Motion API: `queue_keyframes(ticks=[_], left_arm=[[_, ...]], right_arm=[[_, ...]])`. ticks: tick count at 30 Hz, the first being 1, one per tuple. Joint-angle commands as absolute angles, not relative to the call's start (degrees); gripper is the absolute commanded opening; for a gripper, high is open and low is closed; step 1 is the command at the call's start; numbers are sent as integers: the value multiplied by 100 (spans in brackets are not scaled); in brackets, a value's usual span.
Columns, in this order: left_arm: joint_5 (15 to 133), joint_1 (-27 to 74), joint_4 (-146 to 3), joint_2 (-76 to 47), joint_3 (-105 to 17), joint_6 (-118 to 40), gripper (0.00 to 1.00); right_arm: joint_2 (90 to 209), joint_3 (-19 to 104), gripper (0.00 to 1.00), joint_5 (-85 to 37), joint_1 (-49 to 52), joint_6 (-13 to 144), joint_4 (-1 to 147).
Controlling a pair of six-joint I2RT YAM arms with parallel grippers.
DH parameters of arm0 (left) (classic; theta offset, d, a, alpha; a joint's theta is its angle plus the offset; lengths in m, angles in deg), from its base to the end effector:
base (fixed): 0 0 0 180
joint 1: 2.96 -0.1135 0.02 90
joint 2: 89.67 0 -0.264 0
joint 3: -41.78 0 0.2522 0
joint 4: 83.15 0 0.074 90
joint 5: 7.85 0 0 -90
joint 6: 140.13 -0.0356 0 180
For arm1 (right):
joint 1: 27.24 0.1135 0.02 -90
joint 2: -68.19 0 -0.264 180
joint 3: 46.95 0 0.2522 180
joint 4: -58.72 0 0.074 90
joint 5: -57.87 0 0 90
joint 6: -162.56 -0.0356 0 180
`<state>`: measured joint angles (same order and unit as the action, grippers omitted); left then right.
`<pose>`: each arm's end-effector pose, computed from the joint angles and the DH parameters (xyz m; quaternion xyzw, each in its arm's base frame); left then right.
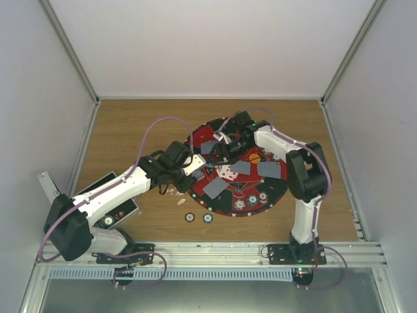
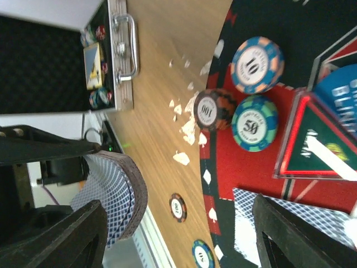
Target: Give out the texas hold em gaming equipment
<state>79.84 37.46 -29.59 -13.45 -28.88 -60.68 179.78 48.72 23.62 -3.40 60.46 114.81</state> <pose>0.2003 -0.1725 0.2514 0.4195 0.8676 -0.0874 0.2522 0.3437 0.1840 0.2004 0.1620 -0.8610 -0.4819 0.0110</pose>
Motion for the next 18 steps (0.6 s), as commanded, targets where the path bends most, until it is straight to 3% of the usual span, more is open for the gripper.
queue_keyframes(ticks=[1, 18], left_arm=[[7995, 3782, -3246, -1510, -2946, -6098, 54], [8010, 3784, -3266, -1584, -2919, -6103, 54]], right_arm=[[18510, 5404, 72, 2744, 161, 6659, 12363], [18841, 5655, 57, 2756, 476, 6499, 12289]])
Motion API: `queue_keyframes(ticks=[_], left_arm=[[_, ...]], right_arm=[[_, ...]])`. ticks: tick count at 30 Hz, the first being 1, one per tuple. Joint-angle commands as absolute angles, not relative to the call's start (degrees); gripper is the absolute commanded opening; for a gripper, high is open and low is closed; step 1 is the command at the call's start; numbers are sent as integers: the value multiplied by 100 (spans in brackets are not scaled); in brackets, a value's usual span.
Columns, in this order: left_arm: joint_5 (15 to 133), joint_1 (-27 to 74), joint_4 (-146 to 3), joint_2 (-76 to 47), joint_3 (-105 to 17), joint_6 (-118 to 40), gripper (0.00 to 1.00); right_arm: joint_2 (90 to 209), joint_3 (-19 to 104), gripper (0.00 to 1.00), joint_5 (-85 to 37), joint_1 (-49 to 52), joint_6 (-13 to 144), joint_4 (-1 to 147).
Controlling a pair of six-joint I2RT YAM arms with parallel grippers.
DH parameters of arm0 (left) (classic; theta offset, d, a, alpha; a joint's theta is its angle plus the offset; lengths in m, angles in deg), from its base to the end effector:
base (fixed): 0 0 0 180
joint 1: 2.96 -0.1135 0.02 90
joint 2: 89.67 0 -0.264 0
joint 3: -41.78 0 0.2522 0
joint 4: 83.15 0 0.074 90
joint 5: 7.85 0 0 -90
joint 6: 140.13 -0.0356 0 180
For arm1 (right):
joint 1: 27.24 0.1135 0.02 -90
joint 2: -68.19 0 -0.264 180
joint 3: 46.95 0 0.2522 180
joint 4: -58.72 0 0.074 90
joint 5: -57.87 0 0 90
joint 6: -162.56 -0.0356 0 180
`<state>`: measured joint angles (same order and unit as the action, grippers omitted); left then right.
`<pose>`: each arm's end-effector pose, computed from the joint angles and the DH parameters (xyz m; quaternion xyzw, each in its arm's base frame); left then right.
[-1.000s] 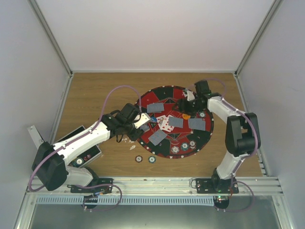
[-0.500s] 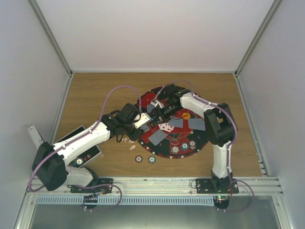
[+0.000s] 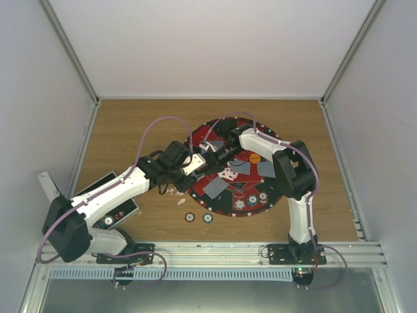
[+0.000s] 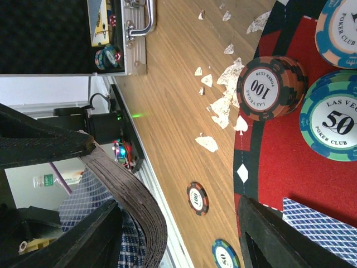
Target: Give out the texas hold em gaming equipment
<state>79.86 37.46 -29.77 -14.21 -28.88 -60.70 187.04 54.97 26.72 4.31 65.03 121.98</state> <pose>0.1992 -0.1715 0.2548 0.4188 0.8655 -0.0892 0.2599 0.3287 0.2376 0.1802 0.2217 -0.8401 -0.4862 0.0935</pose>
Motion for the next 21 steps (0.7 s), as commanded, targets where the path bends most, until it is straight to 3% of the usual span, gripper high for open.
queue_keyframes(ticks=[1, 6, 21], left_arm=[[8012, 3782, -3267, -1592, -2912, -6099, 54], [8052, 3782, -3250, -1627, -2887, -6051, 54], [8084, 3787, -3212, -1690, -2859, -6032, 54]], right_arm=[[18849, 5651, 56, 2749, 476, 6501, 12297], [18816, 5668, 44, 2520, 467, 6400, 12344], [18662, 5488, 35, 2651, 171, 6196, 12164]])
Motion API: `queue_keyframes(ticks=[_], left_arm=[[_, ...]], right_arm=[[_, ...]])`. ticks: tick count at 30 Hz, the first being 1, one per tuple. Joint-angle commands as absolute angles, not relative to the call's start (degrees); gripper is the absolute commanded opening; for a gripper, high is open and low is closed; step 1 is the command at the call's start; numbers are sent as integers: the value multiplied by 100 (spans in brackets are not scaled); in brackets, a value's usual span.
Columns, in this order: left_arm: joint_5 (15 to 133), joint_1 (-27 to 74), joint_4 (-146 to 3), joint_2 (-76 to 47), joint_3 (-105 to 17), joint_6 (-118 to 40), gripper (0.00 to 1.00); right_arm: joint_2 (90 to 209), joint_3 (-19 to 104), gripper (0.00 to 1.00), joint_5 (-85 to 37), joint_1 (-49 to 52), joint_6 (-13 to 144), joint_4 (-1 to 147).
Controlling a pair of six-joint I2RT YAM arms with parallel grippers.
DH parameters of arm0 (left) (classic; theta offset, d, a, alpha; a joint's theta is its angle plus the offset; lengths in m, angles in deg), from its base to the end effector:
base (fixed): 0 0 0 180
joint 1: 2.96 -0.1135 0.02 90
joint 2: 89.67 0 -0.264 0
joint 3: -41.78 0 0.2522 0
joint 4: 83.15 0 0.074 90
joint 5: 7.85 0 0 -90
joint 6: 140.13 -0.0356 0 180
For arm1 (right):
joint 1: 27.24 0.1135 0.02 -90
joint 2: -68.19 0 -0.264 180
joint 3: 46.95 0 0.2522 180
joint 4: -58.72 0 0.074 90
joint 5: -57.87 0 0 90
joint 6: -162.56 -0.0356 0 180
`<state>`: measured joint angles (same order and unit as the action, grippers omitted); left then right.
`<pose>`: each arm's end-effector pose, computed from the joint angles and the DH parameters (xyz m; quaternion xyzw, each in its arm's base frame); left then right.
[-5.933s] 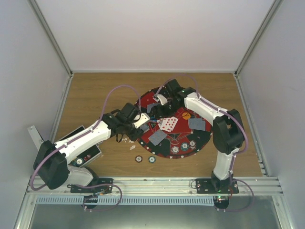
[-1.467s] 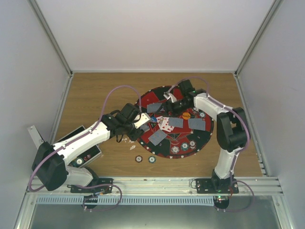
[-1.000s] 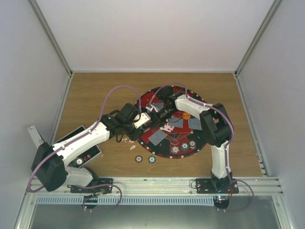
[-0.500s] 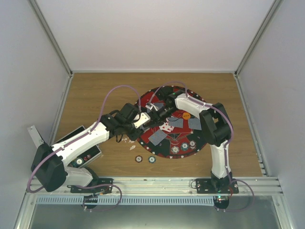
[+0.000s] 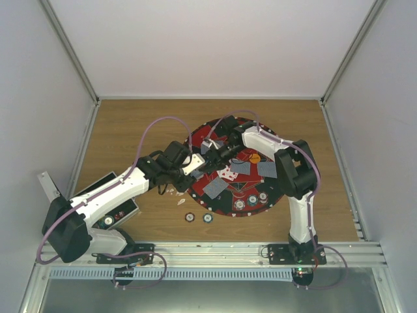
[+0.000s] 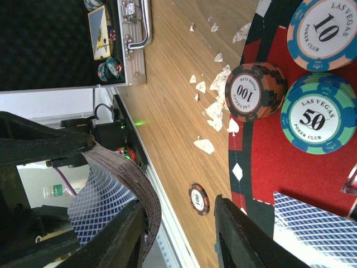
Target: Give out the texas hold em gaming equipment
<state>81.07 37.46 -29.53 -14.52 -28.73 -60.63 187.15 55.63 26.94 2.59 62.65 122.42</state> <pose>0.1985 -0.1700 0.2551 0.4158 0.8673 -0.0793 0.2618 0.3368 0.2283 0.1824 0.1919 -0.8464 -0.4874 0.0962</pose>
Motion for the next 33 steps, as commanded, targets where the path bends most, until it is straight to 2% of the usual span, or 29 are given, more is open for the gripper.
queue_keyframes(ticks=[1, 6, 10, 15, 24, 33], left_arm=[[8085, 3783, -3223, -1692, -2858, -6035, 54], [8091, 3787, -3222, -1685, -2858, -6028, 54], [8085, 3782, -3235, -1670, -2857, -6028, 54], [8074, 3780, -3239, -1648, -2874, -6041, 54], [8097, 3783, -3234, -1673, -2849, -6017, 54], [8096, 3787, -3219, -1682, -2849, -6018, 54]], right_arm=[[18654, 5485, 33, 2706, 169, 6193, 12155], [18610, 5504, 28, 3085, 168, 6256, 12113], [18633, 5514, 34, 3404, 183, 6399, 12151], [18763, 5585, 33, 3316, 241, 6411, 12209], [18695, 5582, 1, 3088, 218, 6341, 12256], [18460, 5432, 1, 3002, -68, 6257, 12177]])
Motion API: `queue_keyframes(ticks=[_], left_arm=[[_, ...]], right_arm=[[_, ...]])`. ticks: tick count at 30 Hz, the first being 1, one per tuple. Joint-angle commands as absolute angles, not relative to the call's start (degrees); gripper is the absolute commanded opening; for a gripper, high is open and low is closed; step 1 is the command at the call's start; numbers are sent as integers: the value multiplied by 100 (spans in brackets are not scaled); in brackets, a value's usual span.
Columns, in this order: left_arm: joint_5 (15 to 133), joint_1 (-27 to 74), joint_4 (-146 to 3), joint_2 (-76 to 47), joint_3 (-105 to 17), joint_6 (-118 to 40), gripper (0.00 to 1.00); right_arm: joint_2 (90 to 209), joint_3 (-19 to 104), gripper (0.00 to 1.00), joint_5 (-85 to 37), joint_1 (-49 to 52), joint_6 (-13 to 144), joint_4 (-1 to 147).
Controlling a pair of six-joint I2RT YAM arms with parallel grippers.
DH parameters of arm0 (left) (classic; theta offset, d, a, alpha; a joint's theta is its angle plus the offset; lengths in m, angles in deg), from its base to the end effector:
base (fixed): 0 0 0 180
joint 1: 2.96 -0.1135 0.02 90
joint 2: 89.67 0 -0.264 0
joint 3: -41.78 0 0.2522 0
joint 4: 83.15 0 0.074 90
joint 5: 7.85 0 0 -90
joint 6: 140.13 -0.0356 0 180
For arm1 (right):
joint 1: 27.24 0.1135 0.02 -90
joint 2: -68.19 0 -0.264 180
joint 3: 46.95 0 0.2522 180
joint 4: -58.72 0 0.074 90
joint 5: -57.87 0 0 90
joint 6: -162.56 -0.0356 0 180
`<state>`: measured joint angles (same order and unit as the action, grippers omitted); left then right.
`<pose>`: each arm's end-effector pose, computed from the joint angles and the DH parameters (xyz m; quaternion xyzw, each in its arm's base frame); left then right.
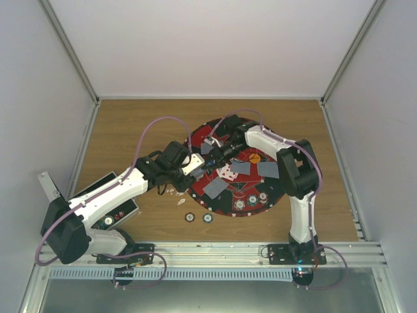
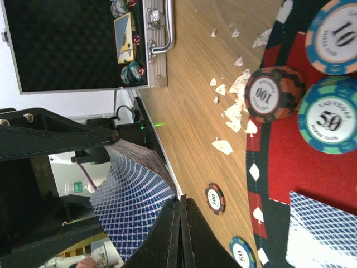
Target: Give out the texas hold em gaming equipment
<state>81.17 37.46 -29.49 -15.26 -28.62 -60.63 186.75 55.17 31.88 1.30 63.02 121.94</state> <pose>0.1970 -0.1686 0.2575 0.4150 0.8661 -0.0798 0.2668 0.3398 0.2212 0.1859 0.1865 -0.8251 -0.5239 0.1000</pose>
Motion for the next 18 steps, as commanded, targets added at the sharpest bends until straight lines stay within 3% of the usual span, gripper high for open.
queue_keyframes(ticks=[1, 5, 9, 11, 14, 18], left_arm=[[8098, 3782, -3228, -1684, -2849, -6023, 54], [8096, 3788, -3226, -1673, -2866, -6024, 54], [8102, 3782, -3221, -1684, -2862, -6024, 54], [8098, 3789, -3231, -1678, -2858, -6024, 54], [8098, 3782, -3238, -1676, -2864, -6036, 54], [8092, 3784, -3243, -1673, -2858, -6033, 54]], right_arm=[[18455, 5427, 1, 3015, -88, 6261, 12179], [18443, 5438, 3, 3174, -105, 6279, 12162], [18432, 5449, 25, 3377, -105, 6254, 12099], [18438, 5437, 28, 3441, -105, 6271, 12114], [18458, 5440, 24, 3464, -96, 6348, 12199], [18398, 5447, 11, 3345, -94, 6340, 12211]])
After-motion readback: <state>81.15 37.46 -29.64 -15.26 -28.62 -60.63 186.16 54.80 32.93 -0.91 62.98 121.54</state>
